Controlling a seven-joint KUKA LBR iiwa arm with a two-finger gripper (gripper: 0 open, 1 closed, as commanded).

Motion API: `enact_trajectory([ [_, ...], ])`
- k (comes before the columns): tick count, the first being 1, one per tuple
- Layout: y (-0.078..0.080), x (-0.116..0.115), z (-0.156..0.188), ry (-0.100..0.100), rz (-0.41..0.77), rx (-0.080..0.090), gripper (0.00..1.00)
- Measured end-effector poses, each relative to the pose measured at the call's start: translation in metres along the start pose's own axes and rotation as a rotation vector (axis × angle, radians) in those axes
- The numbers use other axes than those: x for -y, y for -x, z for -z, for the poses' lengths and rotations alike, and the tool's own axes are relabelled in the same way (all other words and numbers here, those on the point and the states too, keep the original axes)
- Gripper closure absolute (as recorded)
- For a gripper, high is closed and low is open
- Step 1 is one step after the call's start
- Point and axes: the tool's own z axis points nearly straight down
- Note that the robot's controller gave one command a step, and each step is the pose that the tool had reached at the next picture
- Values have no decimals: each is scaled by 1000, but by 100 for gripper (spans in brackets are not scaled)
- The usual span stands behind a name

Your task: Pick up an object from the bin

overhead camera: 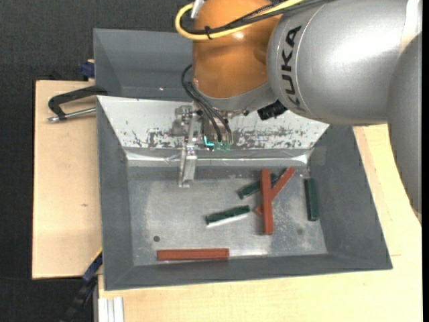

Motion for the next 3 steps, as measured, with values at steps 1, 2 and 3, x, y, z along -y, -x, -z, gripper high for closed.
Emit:
enact_trajectory([
  [1,2,1,4,1,-2,7,0],
  [2,2,1,3,2,1,8,0],
  [3,-2,20,-44,-1,13,3,0],
])
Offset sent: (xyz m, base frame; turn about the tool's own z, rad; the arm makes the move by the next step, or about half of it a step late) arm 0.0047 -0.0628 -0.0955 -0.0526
